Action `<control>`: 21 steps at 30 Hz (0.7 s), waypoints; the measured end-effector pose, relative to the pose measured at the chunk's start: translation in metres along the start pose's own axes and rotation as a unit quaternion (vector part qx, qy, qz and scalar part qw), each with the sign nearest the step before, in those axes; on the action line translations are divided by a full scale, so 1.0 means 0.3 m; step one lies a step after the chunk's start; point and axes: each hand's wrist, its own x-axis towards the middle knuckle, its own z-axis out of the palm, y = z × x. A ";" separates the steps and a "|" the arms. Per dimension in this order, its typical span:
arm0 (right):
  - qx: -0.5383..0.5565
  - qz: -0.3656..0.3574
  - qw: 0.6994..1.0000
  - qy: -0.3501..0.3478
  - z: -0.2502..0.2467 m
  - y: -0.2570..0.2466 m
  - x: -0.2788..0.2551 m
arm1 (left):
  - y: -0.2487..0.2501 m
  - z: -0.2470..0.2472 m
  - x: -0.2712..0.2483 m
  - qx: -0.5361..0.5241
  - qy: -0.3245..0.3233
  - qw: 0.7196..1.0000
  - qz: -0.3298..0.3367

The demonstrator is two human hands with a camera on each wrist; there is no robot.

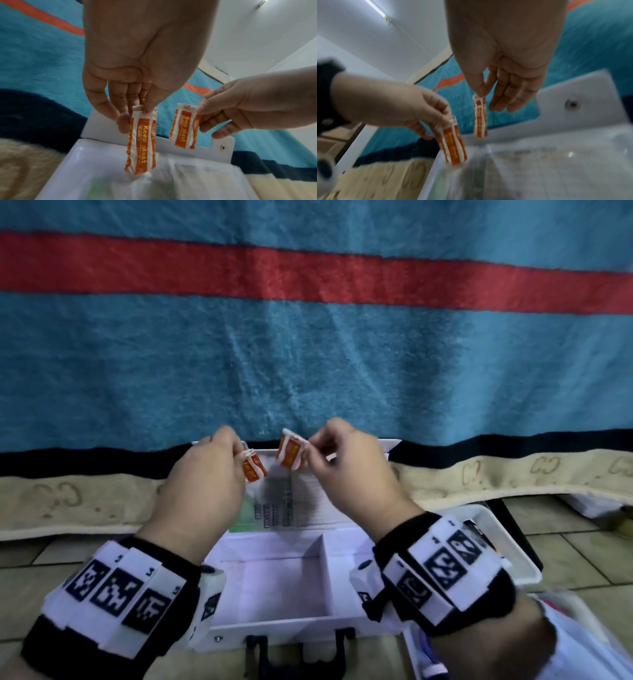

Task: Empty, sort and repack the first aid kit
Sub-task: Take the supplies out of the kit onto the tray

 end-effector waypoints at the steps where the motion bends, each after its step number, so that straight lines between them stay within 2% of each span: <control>1: 0.012 -0.001 1.000 0.024 -0.043 -0.003 -0.017 | 0.015 -0.002 -0.007 -0.014 0.003 1.000 0.007; 6: 0.089 0.044 0.986 0.133 -0.296 0.046 -0.153 | 0.149 0.018 -0.066 -0.085 -0.015 0.995 0.056; 9: 0.134 0.104 0.966 0.195 -0.448 0.130 -0.284 | 0.263 0.038 -0.134 -0.138 -0.045 0.986 0.078; 11: 0.128 0.158 0.951 0.235 -0.529 0.199 -0.399 | 0.328 0.062 -0.187 -0.177 -0.085 0.976 0.089; 14: 0.064 0.250 0.926 0.275 -0.619 0.304 -0.614 | 0.416 0.129 -0.267 -0.237 -0.188 0.948 0.101; 16: 0.023 0.322 0.904 0.281 -0.649 0.362 -0.757 | 0.467 0.171 -0.311 -0.236 -0.241 0.934 0.122; 18: -0.009 0.392 0.875 0.284 -0.654 0.410 -0.880 | 0.513 0.204 -0.340 -0.237 -0.263 0.923 0.152; 21: 0.035 0.463 0.825 0.322 -0.626 0.446 -0.998 | 0.571 0.239 -0.371 -0.225 -0.274 0.913 0.202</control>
